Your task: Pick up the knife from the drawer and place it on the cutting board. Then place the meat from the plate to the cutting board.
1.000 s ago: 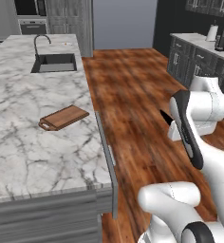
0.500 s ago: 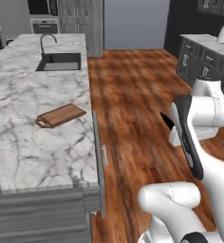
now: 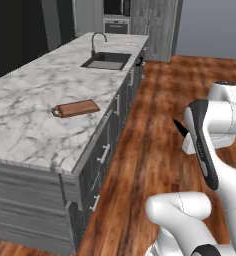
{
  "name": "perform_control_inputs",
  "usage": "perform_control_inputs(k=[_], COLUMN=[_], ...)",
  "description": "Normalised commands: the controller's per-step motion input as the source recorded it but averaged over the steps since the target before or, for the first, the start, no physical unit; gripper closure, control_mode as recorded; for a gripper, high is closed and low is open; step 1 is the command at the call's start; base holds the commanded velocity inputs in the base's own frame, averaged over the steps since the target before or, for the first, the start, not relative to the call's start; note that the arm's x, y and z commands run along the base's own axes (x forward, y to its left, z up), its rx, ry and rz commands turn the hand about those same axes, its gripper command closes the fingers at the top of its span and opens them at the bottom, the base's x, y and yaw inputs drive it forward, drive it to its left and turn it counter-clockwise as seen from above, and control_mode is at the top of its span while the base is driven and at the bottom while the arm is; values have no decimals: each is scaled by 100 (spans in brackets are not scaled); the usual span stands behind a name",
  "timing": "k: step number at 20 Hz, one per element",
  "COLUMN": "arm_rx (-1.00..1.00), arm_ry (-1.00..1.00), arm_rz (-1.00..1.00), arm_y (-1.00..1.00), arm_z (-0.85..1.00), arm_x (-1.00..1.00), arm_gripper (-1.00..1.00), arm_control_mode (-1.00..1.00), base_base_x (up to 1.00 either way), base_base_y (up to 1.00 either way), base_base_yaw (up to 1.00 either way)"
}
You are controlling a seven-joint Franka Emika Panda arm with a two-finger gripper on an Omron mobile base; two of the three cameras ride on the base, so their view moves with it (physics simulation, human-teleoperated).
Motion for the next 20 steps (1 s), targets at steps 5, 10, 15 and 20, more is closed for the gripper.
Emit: perform_control_inputs(k=[5,10,15,20], arm_rx=[0,0,0,0], arm_ry=[0,0,0,0], arm_rz=[0,0,0,0], arm_y=[0,0,0,0], arm_z=[0,0,0,0], arm_x=[0,0,0,0], arm_gripper=[100,100,100,100], arm_control_mode=[100,100,100,100], base_base_x=[26,21,22,25], base_base_y=[-72,-86,-93,-96], base_base_yaw=[73,64,59,57])
